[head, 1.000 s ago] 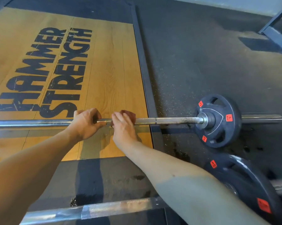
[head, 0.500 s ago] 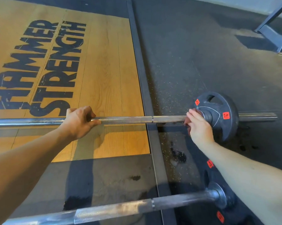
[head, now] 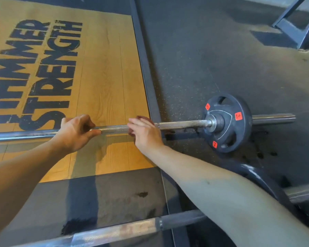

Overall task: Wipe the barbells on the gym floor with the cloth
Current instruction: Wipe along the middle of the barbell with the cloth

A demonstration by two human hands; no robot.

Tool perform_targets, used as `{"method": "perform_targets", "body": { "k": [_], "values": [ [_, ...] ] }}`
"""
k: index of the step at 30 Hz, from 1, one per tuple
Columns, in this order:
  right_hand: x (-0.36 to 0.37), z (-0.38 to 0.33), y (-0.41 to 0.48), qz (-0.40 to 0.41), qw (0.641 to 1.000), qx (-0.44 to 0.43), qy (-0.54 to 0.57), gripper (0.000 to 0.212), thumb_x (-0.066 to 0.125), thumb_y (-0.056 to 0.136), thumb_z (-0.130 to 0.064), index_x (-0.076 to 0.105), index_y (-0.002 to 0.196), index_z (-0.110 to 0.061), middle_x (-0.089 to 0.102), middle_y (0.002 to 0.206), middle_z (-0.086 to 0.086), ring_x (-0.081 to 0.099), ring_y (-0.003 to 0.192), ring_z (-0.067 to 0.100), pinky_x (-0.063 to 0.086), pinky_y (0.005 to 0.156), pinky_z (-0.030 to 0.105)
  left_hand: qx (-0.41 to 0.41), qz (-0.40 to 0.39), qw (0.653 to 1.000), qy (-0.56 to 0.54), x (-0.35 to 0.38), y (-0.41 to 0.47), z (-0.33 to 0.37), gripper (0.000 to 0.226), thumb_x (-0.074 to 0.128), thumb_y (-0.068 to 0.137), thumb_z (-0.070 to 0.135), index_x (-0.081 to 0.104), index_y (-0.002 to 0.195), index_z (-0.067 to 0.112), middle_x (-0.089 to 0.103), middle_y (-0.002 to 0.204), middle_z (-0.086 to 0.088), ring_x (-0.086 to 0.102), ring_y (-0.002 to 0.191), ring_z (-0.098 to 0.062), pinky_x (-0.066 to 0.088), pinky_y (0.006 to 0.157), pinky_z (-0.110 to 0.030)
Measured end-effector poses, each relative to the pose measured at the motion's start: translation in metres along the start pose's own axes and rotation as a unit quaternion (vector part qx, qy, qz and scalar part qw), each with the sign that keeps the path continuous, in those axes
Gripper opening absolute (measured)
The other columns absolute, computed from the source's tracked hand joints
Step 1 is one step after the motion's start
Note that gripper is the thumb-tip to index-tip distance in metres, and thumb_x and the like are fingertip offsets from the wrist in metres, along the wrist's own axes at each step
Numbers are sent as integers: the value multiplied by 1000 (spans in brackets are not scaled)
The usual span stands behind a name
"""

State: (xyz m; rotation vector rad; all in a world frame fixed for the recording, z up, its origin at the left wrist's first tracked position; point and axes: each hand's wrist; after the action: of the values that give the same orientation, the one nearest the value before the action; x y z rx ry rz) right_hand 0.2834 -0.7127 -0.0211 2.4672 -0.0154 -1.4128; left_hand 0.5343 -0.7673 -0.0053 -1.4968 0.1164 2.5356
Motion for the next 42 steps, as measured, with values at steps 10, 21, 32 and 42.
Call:
{"method": "perform_targets", "body": {
  "k": [10,21,32,42],
  "values": [
    [-61,107,-35,85,975,205,-13,26,63,94,2,75,116,-2,66,134,9,61,125,29,42,114,43,-11,-12,1000,17,0,-4,4,22,67,94,43,57,93,23,60,86,7,55,91,-19,23,109,-44],
    [34,-64,37,-96,993,64,-4,30,63,81,2,79,102,-12,68,130,2,62,114,29,50,95,44,21,-17,1000,11,1,1,-1,25,69,92,44,55,88,24,61,85,6,57,88,-22,31,104,-49],
    [-68,103,-36,66,989,136,8,28,63,96,-5,75,121,-12,63,141,-2,62,126,21,47,112,45,6,-34,999,-15,2,0,-6,21,70,89,46,55,90,31,61,90,8,58,98,-23,38,108,-56],
    [1,17,-4,95,978,179,59,29,62,84,12,77,106,0,70,125,12,64,110,25,41,105,20,15,-15,1000,12,7,3,-7,22,68,92,43,56,92,25,58,91,5,56,96,-23,25,110,-48]
  ]
}}
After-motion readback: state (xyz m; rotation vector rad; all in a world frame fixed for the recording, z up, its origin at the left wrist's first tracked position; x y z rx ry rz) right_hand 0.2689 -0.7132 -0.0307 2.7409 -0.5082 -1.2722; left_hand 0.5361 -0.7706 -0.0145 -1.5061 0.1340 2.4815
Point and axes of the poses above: each hand's wrist, its own y-axis towards the middle knuckle, its own x-axis out of the palm, z = x × y
